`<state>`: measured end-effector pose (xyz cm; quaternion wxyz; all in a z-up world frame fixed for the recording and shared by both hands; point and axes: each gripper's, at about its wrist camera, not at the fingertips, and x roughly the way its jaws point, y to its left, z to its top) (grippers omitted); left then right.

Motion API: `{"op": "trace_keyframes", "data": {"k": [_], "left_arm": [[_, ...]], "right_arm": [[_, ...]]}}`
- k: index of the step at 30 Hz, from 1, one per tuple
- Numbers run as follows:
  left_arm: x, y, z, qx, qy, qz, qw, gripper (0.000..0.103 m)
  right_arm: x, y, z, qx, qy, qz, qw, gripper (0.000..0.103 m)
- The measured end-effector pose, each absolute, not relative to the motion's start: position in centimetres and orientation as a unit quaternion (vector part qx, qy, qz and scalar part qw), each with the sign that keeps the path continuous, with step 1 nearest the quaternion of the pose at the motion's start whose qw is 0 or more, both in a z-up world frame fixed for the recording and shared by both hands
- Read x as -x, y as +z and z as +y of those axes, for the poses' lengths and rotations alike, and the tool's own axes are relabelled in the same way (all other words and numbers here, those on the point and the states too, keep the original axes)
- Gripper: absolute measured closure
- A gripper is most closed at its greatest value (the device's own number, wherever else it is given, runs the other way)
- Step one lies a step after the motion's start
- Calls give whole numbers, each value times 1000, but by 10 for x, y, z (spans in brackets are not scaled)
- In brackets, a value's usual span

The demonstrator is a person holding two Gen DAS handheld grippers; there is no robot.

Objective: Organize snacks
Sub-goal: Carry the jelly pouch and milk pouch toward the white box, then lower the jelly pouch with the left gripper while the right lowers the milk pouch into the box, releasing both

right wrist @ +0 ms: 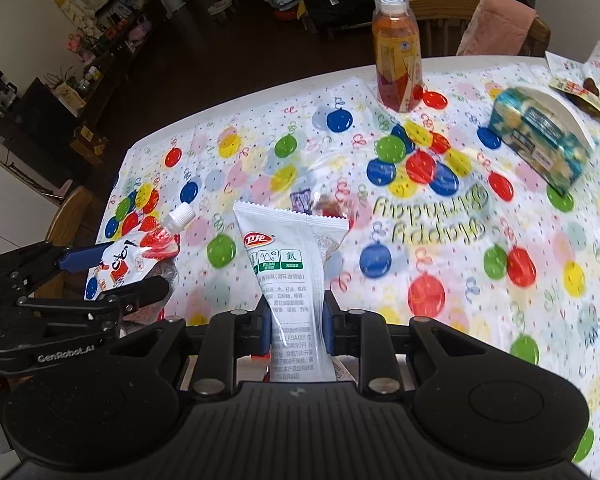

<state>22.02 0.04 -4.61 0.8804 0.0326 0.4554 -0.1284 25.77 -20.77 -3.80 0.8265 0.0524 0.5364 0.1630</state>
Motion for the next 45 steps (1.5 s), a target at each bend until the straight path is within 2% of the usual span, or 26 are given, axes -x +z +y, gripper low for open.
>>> {"op": "trace_keyframes", "data": {"k": [13, 24, 45], "left_arm": [[-146, -53, -15, -47, -159, 451, 877, 35], [-101, -79, -31, -50, -190, 467, 862, 35], [-74, -131, -61, -80, -214, 486, 844, 35]], "right_arm": [[-194, -45, -233, -82, 158, 539, 823, 80], [-158, -77, -249, -106, 133, 552, 816, 80], [-131, -142, -246, -104, 89, 581, 802, 80]]}}
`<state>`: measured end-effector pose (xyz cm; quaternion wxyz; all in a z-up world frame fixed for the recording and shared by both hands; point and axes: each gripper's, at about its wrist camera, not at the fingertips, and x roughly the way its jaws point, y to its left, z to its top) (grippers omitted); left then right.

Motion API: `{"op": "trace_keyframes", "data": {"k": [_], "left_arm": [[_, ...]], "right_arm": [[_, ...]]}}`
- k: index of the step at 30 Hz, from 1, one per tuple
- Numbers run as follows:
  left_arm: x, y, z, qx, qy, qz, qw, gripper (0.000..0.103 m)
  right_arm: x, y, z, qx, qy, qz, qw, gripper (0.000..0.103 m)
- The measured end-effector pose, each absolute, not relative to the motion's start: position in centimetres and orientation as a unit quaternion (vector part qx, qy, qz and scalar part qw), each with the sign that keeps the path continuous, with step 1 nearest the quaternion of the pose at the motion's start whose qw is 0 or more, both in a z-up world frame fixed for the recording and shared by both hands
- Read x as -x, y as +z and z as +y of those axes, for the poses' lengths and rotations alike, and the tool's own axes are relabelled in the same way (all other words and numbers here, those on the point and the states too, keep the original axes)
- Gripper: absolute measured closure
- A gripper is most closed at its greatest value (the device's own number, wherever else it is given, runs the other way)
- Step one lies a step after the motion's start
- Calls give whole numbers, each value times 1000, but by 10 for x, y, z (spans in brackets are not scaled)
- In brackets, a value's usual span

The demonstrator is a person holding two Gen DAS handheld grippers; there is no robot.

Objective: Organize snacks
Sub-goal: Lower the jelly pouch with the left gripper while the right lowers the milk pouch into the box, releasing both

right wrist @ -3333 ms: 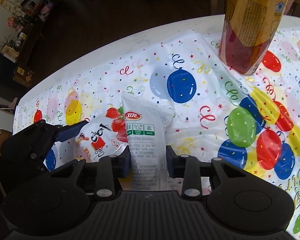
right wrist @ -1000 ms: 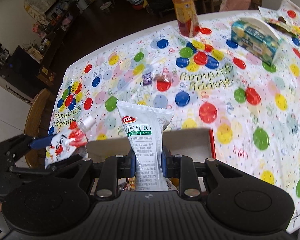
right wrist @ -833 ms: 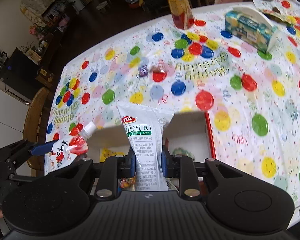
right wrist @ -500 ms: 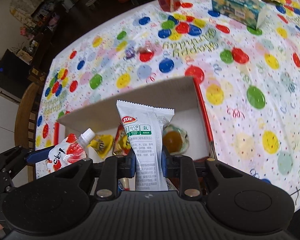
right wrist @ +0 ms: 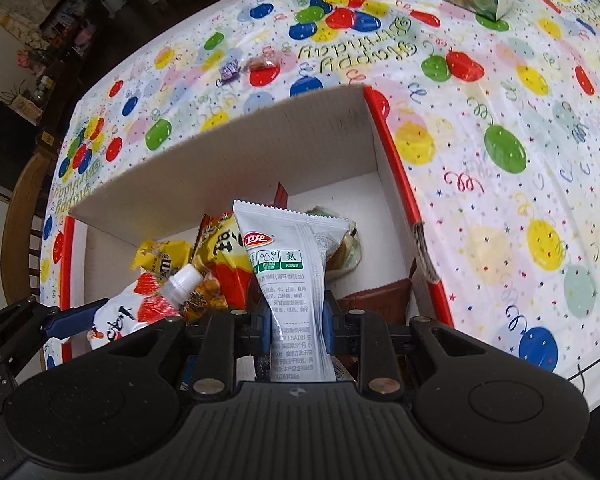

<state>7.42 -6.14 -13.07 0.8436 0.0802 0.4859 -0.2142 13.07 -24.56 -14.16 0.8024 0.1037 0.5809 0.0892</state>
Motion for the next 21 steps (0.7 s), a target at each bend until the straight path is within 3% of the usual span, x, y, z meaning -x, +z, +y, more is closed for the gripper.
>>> {"op": "trace_keyframes", "data": {"k": [21], "left_arm": [[-77, -157, -69, -87, -220, 516, 823, 35]], "right_arm": [[-124, -155, -239, -94, 86, 591, 796, 79]]}}
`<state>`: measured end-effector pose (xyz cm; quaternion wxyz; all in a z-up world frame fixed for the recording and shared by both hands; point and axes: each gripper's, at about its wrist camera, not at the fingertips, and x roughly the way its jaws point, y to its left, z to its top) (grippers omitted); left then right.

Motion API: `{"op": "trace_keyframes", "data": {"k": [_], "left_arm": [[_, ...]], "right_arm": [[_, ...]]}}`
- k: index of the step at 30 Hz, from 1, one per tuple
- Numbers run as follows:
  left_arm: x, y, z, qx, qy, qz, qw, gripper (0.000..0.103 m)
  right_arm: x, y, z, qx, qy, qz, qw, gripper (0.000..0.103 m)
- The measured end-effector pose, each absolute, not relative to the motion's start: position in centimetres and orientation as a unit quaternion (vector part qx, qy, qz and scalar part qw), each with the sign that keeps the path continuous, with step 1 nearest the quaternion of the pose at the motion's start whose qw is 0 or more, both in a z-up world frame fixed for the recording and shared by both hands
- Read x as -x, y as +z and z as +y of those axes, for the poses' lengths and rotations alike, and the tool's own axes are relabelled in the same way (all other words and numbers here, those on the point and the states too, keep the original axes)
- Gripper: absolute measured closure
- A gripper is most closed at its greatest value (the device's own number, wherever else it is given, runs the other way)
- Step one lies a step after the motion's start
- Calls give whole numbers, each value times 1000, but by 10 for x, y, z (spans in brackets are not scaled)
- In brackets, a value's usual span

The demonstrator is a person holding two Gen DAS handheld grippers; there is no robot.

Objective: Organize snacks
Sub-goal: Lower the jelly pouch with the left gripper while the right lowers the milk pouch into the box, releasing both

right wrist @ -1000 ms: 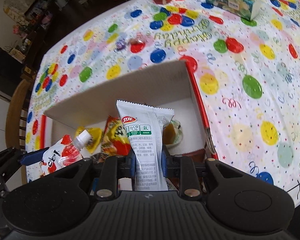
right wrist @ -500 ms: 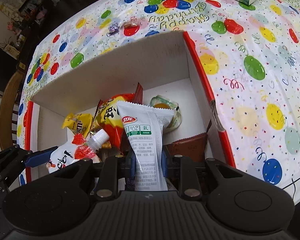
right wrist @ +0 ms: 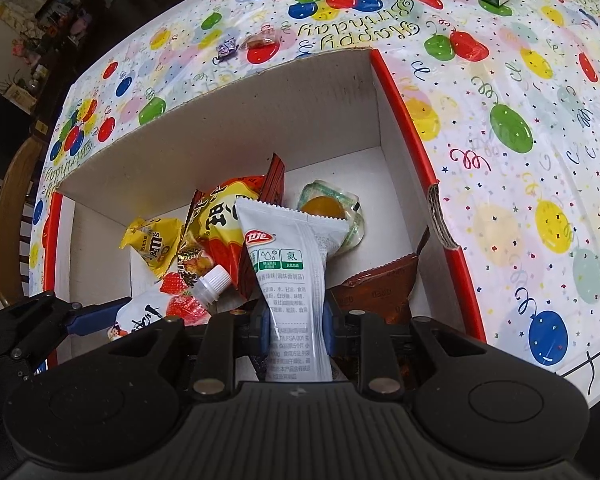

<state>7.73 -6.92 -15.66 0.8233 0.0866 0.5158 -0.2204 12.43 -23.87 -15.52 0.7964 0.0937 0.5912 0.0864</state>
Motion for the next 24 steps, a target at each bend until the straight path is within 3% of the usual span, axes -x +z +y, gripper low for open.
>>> {"op": "trace_keyframes", "data": {"k": [15, 16, 18, 23, 24], "left_arm": [[-77, -157, -68, -93, -217, 517, 823, 32], [-77, -156, -67, -90, -219, 518, 822, 31], [-76, -152, -64, -84, -220, 508, 829, 16], [-73, -135, -61, -85, -224, 480, 844, 13], [-73, -133, -60, -83, -223, 479, 845, 13]], "right_arm": [[-117, -146, -240, -92, 108, 593, 793, 76], [-116, -144, -240, -91, 110, 591, 794, 76], [-115, -140, -240, -90, 114, 588, 795, 76], [-113, -129, -243, -92, 120, 578, 802, 71], [-112, -126, -244, -94, 122, 575, 803, 64]]}}
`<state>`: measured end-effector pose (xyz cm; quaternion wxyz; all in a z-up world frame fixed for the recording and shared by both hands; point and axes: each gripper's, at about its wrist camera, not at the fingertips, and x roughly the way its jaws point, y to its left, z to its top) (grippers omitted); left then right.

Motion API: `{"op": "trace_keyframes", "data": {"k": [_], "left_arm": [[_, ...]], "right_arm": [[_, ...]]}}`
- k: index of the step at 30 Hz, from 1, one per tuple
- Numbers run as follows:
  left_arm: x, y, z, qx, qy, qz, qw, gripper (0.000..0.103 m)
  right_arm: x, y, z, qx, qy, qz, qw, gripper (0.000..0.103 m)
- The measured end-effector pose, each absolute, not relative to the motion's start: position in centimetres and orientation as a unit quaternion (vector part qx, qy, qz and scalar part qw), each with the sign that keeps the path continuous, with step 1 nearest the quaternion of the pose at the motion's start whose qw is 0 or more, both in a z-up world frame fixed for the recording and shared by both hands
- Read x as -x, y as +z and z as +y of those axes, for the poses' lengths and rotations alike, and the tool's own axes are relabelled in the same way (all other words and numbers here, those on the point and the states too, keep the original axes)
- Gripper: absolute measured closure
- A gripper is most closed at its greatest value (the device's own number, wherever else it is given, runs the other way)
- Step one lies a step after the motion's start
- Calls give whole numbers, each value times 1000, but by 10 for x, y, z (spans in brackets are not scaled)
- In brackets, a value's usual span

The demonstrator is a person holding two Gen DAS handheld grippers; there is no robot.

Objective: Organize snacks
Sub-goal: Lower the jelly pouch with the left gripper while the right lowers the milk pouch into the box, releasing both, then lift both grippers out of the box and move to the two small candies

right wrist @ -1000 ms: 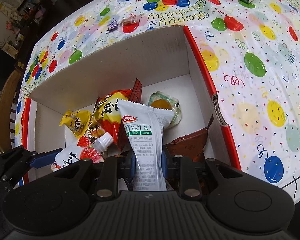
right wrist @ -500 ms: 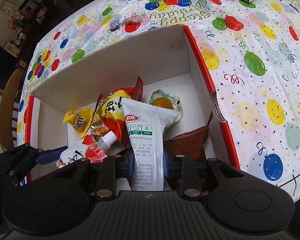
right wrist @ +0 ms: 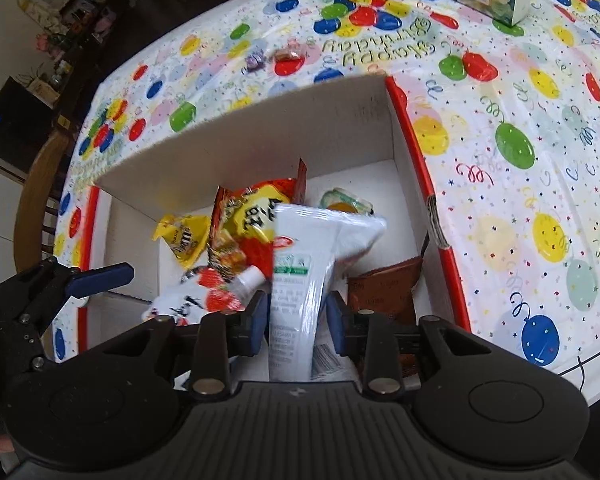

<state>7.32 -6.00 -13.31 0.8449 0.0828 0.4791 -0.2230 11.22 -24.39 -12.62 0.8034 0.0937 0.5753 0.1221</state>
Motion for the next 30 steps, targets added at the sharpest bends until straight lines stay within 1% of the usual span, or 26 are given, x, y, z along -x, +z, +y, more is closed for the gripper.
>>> {"op": "trace_keyframes", "data": {"k": [1, 2, 3, 7, 11, 13, 15, 16, 18, 19, 21, 30], "left_arm": [[-74, -131, -58, -79, -222, 478, 846, 13], [-75, -129, -57, -75, -220, 478, 847, 13], [-76, -127, -55, -71, -219, 476, 849, 13], [-78, -115, -47, -60, -215, 464, 857, 12], [-82, -99, -44, -59, -211, 443, 870, 8], [-85, -90, -42, -59, -207, 430, 877, 6], [-89, -82, -42, -59, -204, 419, 883, 5], [-92, -78, -41, -60, -203, 414, 885, 5], [-98, -71, -40, -62, -198, 404, 891, 1], [-101, -67, -39, -63, -195, 398, 894, 1], [-109, -59, -37, -66, -189, 387, 900, 1], [-154, -40, -35, -80, -150, 364, 916, 1]], "right_arm": [[-111, -123, -245, -94, 123, 571, 806, 56], [-110, -119, -246, -96, 126, 565, 810, 40], [-109, -115, -247, -101, 130, 558, 814, 34], [-109, -101, -248, -106, 143, 548, 818, 34], [-113, -87, -247, -94, 152, 540, 823, 34], [-117, -78, -246, -80, 155, 534, 827, 32], [-122, -68, -246, -69, 158, 527, 832, 27], [-126, -64, -246, -65, 159, 524, 834, 27], [-135, -54, -247, -59, 161, 518, 838, 26], [-141, -50, -247, -58, 163, 517, 838, 26], [-152, -41, -248, -60, 167, 514, 839, 21], [-213, -20, -243, -44, 190, 508, 839, 21]]}}
